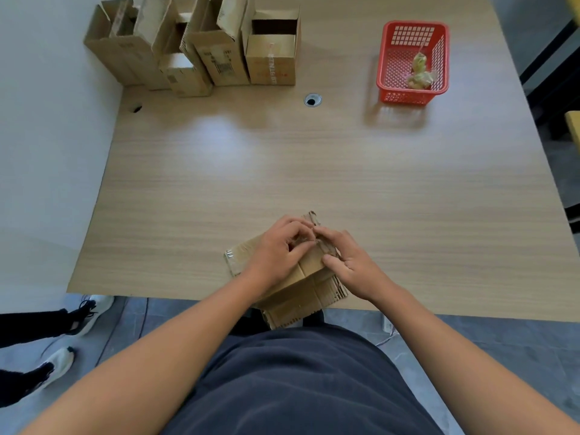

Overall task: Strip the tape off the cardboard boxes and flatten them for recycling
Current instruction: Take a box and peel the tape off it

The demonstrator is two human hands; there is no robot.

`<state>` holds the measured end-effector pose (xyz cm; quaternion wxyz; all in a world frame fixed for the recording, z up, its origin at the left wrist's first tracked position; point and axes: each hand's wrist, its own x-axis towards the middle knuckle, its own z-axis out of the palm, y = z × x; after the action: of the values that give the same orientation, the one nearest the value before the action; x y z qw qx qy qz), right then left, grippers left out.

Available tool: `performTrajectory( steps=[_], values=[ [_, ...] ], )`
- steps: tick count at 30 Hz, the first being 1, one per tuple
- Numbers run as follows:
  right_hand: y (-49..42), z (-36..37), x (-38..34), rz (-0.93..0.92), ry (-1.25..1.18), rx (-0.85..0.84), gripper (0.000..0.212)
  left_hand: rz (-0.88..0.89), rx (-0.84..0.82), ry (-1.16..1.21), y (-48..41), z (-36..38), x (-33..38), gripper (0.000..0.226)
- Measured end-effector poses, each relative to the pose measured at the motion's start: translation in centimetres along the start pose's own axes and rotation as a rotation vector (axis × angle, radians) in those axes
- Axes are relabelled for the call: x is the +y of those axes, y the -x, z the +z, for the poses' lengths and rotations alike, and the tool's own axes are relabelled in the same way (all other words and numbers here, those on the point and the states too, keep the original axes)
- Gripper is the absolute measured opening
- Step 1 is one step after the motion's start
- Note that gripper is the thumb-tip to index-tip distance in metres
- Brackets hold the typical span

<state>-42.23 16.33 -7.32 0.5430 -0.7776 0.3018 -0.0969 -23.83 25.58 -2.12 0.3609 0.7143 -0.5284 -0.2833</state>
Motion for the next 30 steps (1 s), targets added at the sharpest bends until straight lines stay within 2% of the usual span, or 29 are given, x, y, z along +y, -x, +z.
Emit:
performTrajectory(
  steps=[3, 6, 8, 13, 19, 21, 23, 24, 27, 30],
  values=[
    [-0.2, -0.4, -0.3, -0.015, 0.056, -0.029, 0.059, 0.037, 0.064, -0.046, 0.8, 0.6, 0.0, 0.008],
    [-0.6, -0.8, -0.4, -0.024, 0.080, -0.058, 0.071, 0.129, 0.081, -0.186, 1.1, 0.7, -0.2, 0.009],
    [-0.9, -1.0, -0.3, -0.019, 0.102, -0.077, 0.076, 0.100, 0.093, -0.211, 1.1, 0.5, -0.2, 0.010],
    [-0.7, -0.2, -0.2, -0.067, 0.211, -0.070, 0.063, 0.024, 0.022, -0.096, 1.5, 0.2, -0.6, 0.017],
    [-0.5, -0.1, -0.5, -0.041, 0.178, -0.006, 0.065, -0.113, 0.151, 0.093, 2.6, -0.5, -1.3, 0.022],
    [-0.5, 0.4, -0.7, -0.045, 0.230, 0.006, 0.064, -0.100, 0.136, 0.006, 3.1, -0.7, -1.4, 0.032],
    [-0.7, 1.0, -1.1, -0.059, 0.275, 0.068, 0.064, -0.102, 0.147, -0.152, 3.2, -1.0, -1.6, 0.054],
    [-0.8, 1.2, -1.3, -0.071, 0.298, 0.110, 0.065, -0.117, 0.176, -0.229, 2.9, -1.1, -1.6, 0.054],
    [-1.8, 1.7, -2.0, -0.110, 0.337, 0.192, 0.068, -0.098, 0.255, -0.406, 2.5, -1.8, -2.1, 0.030],
    [-2.9, 1.7, -2.6, -0.138, 0.351, 0.178, 0.068, -0.009, 0.239, -0.571, 2.5, -2.5, -2.7, 0.044]
  ],
)
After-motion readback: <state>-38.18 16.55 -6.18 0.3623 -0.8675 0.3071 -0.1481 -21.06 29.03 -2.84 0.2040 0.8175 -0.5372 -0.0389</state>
